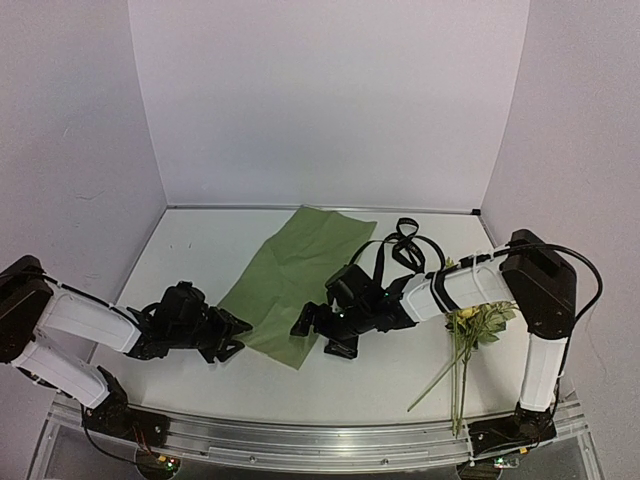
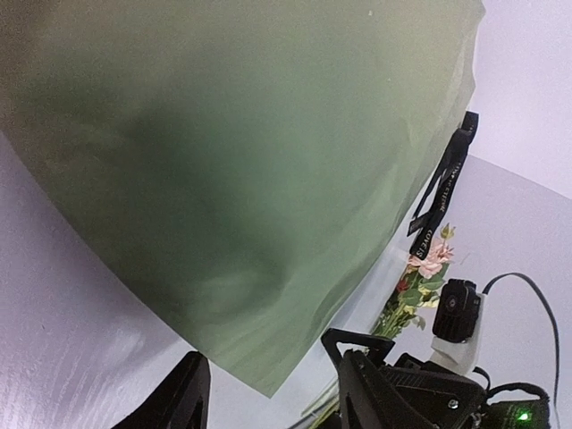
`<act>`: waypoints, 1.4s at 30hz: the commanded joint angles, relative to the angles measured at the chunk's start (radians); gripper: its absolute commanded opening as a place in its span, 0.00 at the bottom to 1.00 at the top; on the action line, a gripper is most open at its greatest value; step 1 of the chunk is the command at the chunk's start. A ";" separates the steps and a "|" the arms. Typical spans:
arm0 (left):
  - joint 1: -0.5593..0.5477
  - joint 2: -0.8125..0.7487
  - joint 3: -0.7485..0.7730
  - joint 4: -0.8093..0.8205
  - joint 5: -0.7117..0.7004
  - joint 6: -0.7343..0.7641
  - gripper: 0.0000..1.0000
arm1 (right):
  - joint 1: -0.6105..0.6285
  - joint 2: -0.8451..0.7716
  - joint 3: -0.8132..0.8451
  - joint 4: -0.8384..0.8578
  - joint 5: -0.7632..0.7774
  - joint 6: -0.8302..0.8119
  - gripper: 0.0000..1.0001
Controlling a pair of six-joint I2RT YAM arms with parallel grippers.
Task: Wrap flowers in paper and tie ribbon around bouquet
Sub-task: Pick up the corner of the folded wrapping paper at the center of the board.
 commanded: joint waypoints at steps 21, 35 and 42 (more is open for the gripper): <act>0.015 0.096 -0.017 0.332 -0.178 0.120 0.35 | 0.006 -0.062 -0.076 -0.047 0.042 -0.044 0.98; 0.113 0.324 0.056 0.646 -0.092 0.160 0.29 | 0.006 -0.216 -0.207 -0.134 0.101 -0.182 0.98; 0.139 0.328 0.151 0.629 -0.065 0.337 0.13 | 0.004 -0.292 -0.244 -0.202 0.147 -0.237 0.97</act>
